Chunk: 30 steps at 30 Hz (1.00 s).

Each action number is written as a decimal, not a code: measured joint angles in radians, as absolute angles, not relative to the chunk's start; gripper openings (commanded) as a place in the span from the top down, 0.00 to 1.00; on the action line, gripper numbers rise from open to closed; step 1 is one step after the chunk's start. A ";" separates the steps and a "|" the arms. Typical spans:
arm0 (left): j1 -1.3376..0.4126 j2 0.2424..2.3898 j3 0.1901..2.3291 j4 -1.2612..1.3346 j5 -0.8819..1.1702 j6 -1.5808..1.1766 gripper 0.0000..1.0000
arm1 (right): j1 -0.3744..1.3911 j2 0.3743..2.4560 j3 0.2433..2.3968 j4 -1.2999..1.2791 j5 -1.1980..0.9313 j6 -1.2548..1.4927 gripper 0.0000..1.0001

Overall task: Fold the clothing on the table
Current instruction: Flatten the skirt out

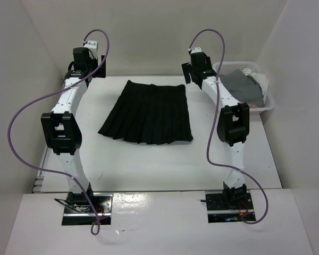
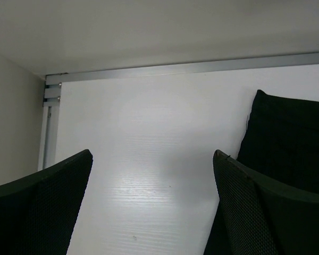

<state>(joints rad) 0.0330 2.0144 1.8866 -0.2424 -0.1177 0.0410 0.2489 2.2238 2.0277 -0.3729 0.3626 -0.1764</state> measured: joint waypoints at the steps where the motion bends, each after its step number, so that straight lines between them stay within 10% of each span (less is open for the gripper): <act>1: 0.034 2.014 1.887 -0.252 -0.108 0.037 0.00 | 0.251 2.218 2.028 -0.380 0.359 -0.176 0.02; 30: 0.088 1.040 1.055 -0.470 0.173 0.016 0.00 | 0.561 1.037 0.982 -0.502 0.280 -0.339 0.02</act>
<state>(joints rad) 0.0875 1.0401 1.0550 -0.4702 0.1734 0.0162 0.5613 1.0370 0.9817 -0.5018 0.2798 -0.3386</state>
